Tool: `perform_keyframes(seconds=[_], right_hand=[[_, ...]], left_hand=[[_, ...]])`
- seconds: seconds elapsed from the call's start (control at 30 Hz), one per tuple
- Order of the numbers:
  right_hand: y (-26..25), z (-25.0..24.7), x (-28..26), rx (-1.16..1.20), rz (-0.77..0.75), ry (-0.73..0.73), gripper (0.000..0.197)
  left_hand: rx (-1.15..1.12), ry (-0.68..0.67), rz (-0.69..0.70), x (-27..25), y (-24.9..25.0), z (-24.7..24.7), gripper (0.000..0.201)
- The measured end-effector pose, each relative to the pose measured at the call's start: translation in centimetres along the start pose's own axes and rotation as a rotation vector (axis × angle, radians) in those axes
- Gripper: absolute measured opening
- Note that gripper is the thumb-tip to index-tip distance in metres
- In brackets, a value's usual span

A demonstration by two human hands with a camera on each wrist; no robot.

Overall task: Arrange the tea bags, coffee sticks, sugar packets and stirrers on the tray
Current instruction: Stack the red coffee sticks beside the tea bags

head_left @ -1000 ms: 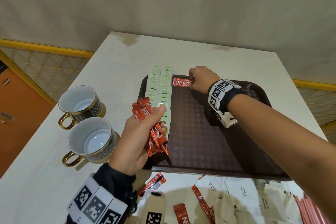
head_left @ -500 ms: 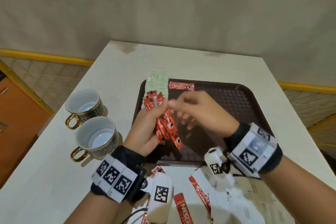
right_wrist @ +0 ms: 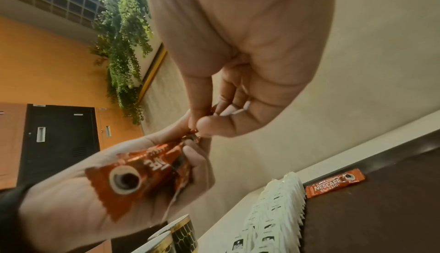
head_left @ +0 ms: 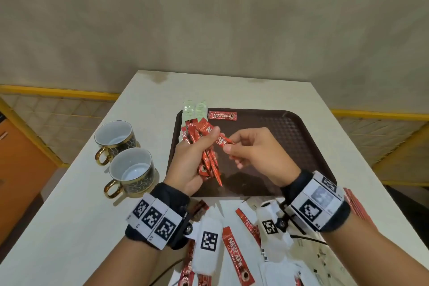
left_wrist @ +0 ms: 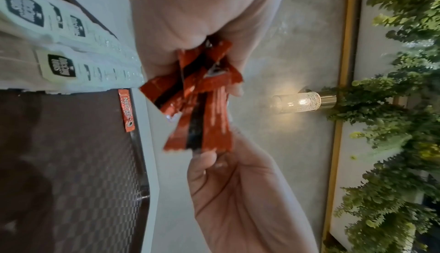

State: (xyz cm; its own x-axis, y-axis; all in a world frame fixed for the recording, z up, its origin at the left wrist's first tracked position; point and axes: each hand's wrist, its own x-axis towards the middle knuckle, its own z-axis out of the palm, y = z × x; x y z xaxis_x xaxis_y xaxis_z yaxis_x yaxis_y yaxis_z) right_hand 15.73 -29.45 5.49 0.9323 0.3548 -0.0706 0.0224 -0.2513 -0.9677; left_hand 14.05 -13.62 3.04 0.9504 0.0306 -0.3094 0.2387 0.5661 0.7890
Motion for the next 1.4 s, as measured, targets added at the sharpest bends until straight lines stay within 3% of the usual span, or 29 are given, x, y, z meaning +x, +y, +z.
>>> perform_keyframes(seconds=[0.13, 0.3, 0.4, 0.47, 0.53, 0.63, 0.7, 0.87, 0.97, 1.07, 1.2, 1.27, 1.33, 1.4], right_hand=[[0.5, 0.0, -1.6, -0.009, -0.001, -0.017, 0.008], [0.0, -0.4, -1.9, -0.171, -0.041, 0.004, 0.004], [-0.4, 0.4, -1.7, -0.175, -0.072, 0.008, 0.009], [-0.5, 0.8, -1.8, -0.156, -0.048, 0.008, 0.011], [-0.5, 0.4, -2.0, -0.076, 0.009, 0.011, 0.013], [-1.0, 0.0, -2.9, 0.113, 0.063, 0.054, 0.02], [-1.2, 0.6, -3.4, 0.141, 0.059, 0.078, 0.021], [-1.0, 2.8, -4.4, 0.223, 0.127, 0.01, 0.018], [-1.0, 3.8, -5.1, 0.427, 0.201, -0.074, 0.019], [-1.0, 4.2, -5.3, 0.573, 0.24, -0.068, 0.018], [-0.6, 3.9, -5.4, 0.442, 0.183, -0.025, 0.018], [-0.3, 3.2, -5.6, 0.315, 0.114, 0.016, 0.018], [-0.1, 2.0, -5.7, 0.125, 0.017, 0.066, 0.019], [-0.4, 0.7, -5.6, -0.079, -0.076, 0.08, 0.018]], left_hand=[[-0.047, 0.083, -0.07, 0.7, 0.5, -0.9, 0.017], [0.01, 0.132, 0.077, 0.0, -0.5, -0.5, 0.032], [0.022, 0.12, 0.08, -0.1, -0.6, -0.2, 0.028], [-0.019, 0.087, 0.057, -0.3, -0.4, -0.1, 0.037], [-0.102, 0.063, 0.027, -0.3, -0.1, -0.4, 0.04], [-0.279, 0.013, -0.011, -0.2, 0.3, -1.2, 0.017], [-0.342, -0.029, -0.029, -0.4, 0.5, -1.2, 0.012], [-0.441, -0.137, 0.004, -1.5, 1.2, -0.4, 0.01], [-0.457, -0.135, 0.065, -0.9, 0.9, -0.8, 0.007], [-0.433, -0.129, 0.101, -0.8, 0.4, -1.0, 0.007], [-0.477, -0.106, 0.159, -0.6, 0.5, -1.5, 0.007], [-0.477, -0.006, 0.237, -0.4, 1.6, -2.3, 0.01], [-0.379, 0.122, 0.307, -0.6, 2.9, -3.1, 0.009], [-0.14, 0.194, 0.31, -1.1, 3.6, -3.6, 0.01]])
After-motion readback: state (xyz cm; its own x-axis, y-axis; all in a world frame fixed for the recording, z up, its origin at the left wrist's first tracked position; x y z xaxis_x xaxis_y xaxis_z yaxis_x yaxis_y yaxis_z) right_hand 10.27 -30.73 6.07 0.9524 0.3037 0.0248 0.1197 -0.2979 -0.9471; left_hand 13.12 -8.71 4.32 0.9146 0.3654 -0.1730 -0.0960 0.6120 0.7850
